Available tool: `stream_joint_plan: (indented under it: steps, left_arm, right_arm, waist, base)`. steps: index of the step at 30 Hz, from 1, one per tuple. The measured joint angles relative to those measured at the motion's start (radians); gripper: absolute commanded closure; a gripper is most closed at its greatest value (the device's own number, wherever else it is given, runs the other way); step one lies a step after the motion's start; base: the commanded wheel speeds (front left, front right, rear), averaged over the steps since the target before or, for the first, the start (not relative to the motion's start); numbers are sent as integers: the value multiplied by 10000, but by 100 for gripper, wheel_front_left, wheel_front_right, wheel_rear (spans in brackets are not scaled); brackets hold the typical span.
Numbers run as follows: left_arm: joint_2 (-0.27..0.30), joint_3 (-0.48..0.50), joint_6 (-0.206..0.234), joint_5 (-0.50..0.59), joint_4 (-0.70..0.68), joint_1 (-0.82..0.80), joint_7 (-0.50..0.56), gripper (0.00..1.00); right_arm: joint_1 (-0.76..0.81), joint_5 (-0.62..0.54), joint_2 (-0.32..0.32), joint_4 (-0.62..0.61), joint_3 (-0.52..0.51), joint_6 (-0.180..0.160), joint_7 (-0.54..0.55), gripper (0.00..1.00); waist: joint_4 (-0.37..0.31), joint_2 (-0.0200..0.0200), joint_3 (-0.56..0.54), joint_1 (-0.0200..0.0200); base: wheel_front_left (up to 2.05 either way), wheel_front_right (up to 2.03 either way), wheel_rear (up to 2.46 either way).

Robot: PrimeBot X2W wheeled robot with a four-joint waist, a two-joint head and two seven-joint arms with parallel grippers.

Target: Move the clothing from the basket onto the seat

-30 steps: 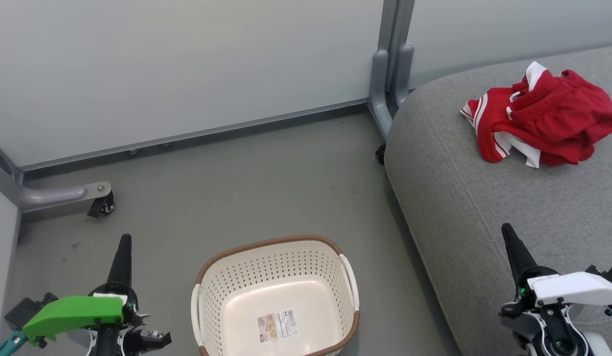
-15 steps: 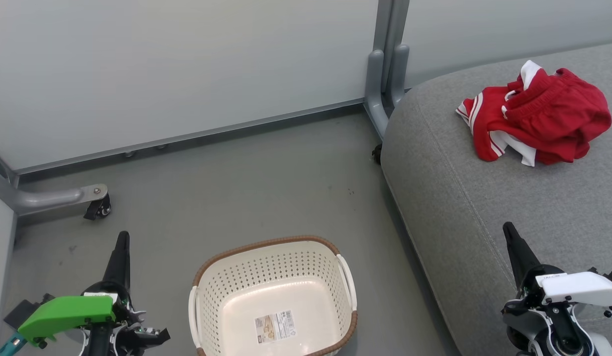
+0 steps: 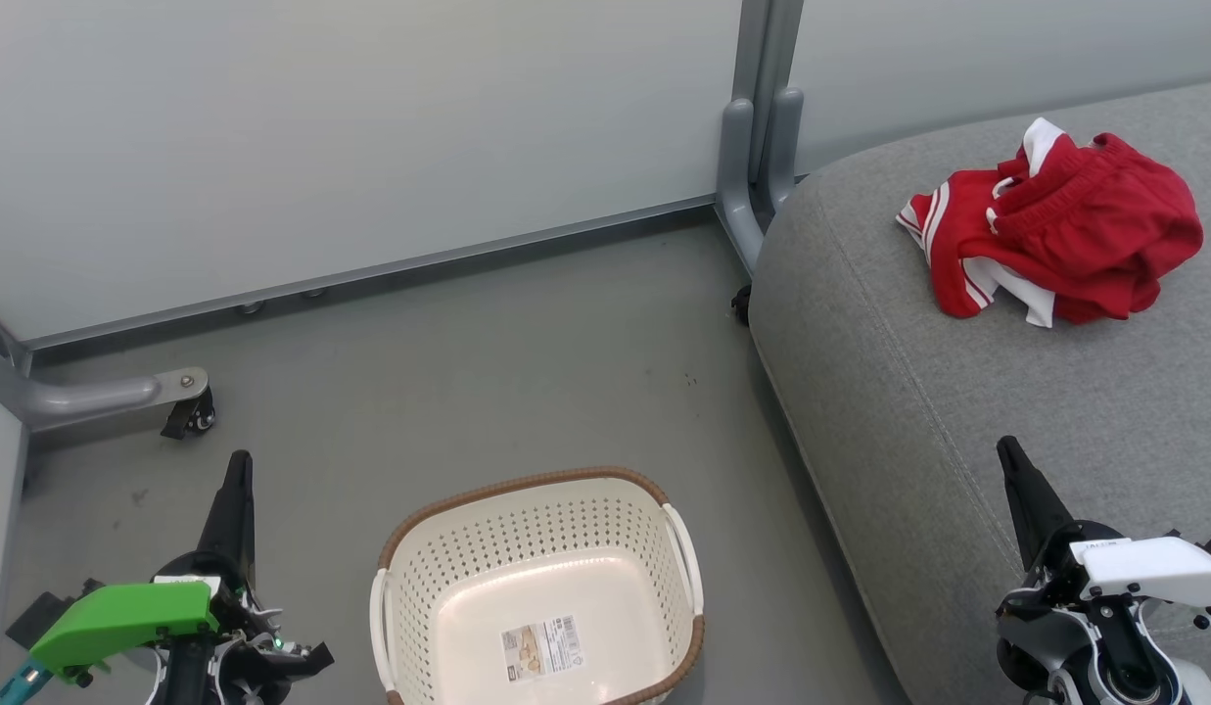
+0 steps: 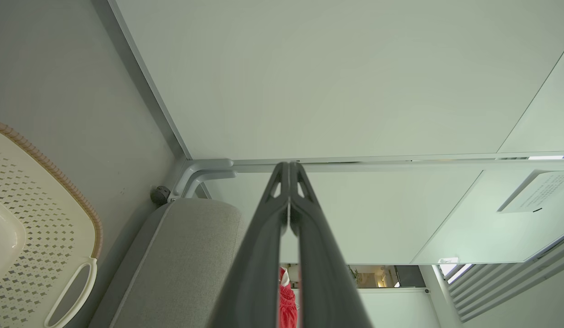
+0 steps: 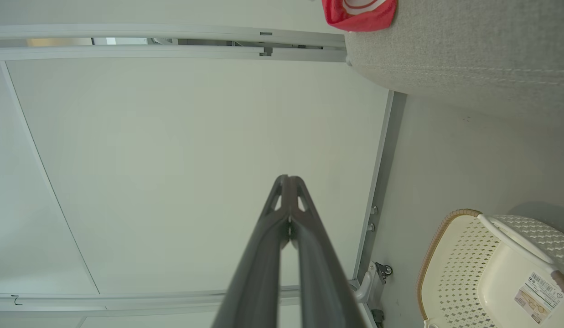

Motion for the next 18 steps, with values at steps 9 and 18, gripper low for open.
stream_joint_plan:
  steps: [9, 18]
  left_arm:
    - [0, 0, 0, 0, 0, 0, 0, 100]
    - [0, 0, 0, -2, 0, 0, 0, 100]
  right_arm:
    - [-3, 0, 0, 0, -6, 0, 0, 100]
    - [-4, -2, 4, 2, -12, 0, 2, 100]
  waist:
    - [0, 0, 0, 0]
    - [0, 0, 0, 0]
  base:
    - [0, 0, 0]
    - [0, 0, 0]
